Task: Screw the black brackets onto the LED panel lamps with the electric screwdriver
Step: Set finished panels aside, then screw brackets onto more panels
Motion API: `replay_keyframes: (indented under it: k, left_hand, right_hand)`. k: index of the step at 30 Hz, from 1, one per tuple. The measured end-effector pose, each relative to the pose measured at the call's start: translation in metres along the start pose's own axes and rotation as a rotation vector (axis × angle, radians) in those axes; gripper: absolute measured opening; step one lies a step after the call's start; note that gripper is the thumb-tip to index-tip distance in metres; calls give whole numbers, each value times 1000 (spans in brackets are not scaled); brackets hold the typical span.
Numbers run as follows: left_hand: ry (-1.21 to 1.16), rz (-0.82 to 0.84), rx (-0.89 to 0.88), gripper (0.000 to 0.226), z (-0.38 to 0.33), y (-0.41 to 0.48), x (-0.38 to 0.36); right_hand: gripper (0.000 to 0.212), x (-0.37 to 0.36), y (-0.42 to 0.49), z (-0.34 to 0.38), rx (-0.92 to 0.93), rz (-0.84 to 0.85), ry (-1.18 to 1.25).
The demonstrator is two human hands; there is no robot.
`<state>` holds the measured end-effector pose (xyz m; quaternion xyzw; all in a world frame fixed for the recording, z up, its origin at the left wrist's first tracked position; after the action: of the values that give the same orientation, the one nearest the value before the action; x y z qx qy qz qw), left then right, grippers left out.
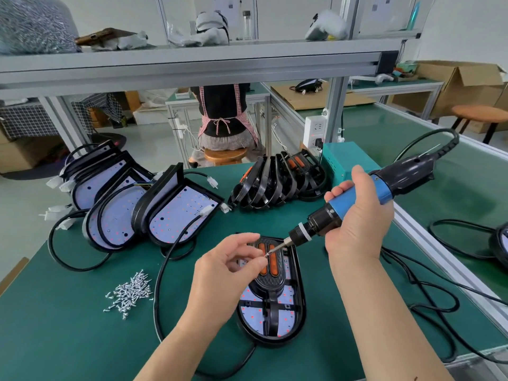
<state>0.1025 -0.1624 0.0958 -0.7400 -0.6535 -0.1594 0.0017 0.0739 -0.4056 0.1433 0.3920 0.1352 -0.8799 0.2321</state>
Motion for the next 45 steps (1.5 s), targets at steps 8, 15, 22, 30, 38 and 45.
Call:
replay_keyframes:
  k: [8, 15, 22, 30, 38, 45]
  left_hand:
    - [282, 37, 224, 87, 34, 18, -7]
    - [134, 114, 424, 77, 64, 18, -28]
    - [64, 90, 387, 64, 62, 18, -31]
    - [76, 72, 365, 63, 60, 16, -31]
    - [83, 73, 368, 73, 61, 16, -32]
    - [56, 76, 395, 76, 62, 14, -32]
  right_hand:
    - [21, -5, 17, 16, 219, 26, -136]
    - [24, -15, 26, -5, 228, 95, -227]
    - [26, -22, 29, -12, 256, 158, -288]
    - [25, -30, 27, -18, 279, 235, -333]
    - [20, -51, 25, -31, 308, 359, -464]
    - [17, -57, 27, -41, 275, 416, -514]
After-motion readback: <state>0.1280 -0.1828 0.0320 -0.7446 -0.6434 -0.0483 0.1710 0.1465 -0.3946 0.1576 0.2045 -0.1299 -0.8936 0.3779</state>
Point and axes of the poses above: each hand's wrist, its own y-axis towards the middle knuckle, its own x-axis out of the back of the hand, z = x × y, the point moved 8 cm from there along y, towards the middle knuckle, and after that the axes turned 6 degrees about -z, right-handed, at the moved point
